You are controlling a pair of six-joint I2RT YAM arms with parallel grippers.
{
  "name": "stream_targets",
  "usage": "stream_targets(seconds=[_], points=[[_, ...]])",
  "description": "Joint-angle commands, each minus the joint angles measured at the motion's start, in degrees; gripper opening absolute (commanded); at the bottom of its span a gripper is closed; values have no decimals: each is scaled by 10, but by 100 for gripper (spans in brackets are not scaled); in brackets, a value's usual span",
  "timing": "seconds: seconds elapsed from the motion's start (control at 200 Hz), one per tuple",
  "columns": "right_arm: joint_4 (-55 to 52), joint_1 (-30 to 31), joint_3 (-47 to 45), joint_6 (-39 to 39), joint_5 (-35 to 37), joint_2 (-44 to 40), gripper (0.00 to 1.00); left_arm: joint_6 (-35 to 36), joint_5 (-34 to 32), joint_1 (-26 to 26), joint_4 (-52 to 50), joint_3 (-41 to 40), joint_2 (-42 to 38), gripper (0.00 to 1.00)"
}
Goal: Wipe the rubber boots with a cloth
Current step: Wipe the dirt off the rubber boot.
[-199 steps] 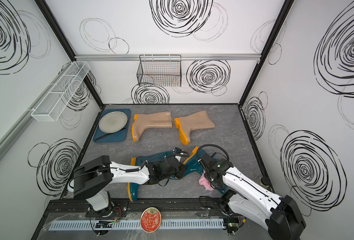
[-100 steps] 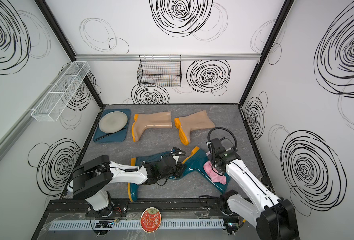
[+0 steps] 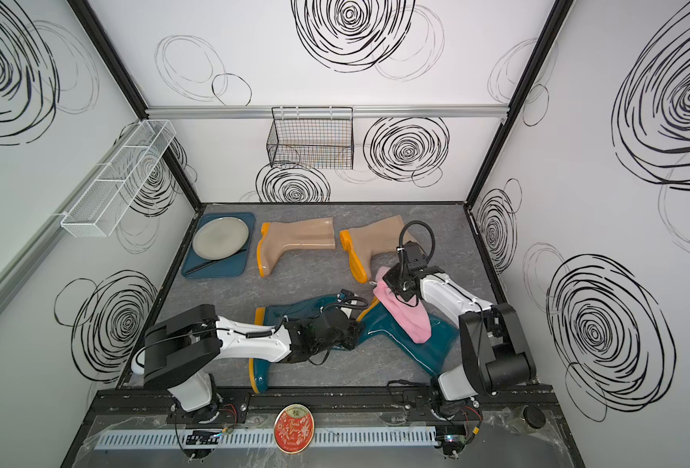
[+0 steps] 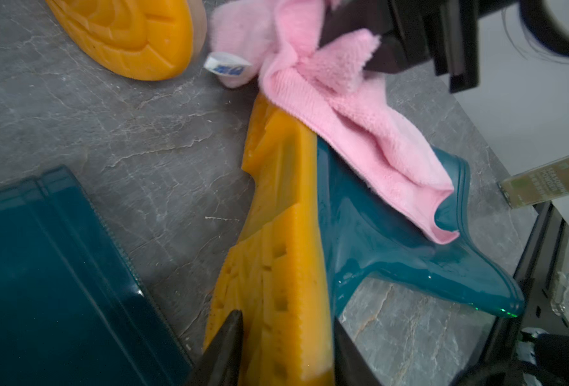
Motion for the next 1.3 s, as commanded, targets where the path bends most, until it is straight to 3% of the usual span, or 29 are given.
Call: stream_targets(seconds=[0.0, 0.12, 0.225, 0.525, 0.705, 0.836, 0.946, 1.086, 1.186, 1.296], points=[[-144, 1, -26, 6, 118, -90, 0, -6, 4, -9, -37, 4, 19, 42], [-237, 35, -45, 31, 198, -196, 0, -8, 9, -7, -37, 8, 18, 43], [-306, 150, -63, 98, 236, -246, 0, -7, 16, -3, -35, 15, 20, 43], [-485, 382, -70, 353, 233, -215, 0, -2, 38, 21, -10, 18, 25, 44], [-472, 434, -145, 435, 155, -222, 0, -5, 55, 35, 9, 8, 25, 45], [-510, 477, -141, 523, 162, -224, 0, 3, 56, 36, 7, 2, 21, 45], [-554, 483, -122, 592, 180, -232, 0, 4, 55, 45, 16, -18, 9, 45], [-553, 475, -121, 640, 255, -277, 0, 6, 62, 62, 21, -38, -5, 45], [-537, 409, -104, 584, 323, -307, 0, 11, 57, 66, 13, -45, -14, 46], [-490, 270, -94, 422, 341, -298, 0, 13, 56, 66, 7, -46, -12, 46]])
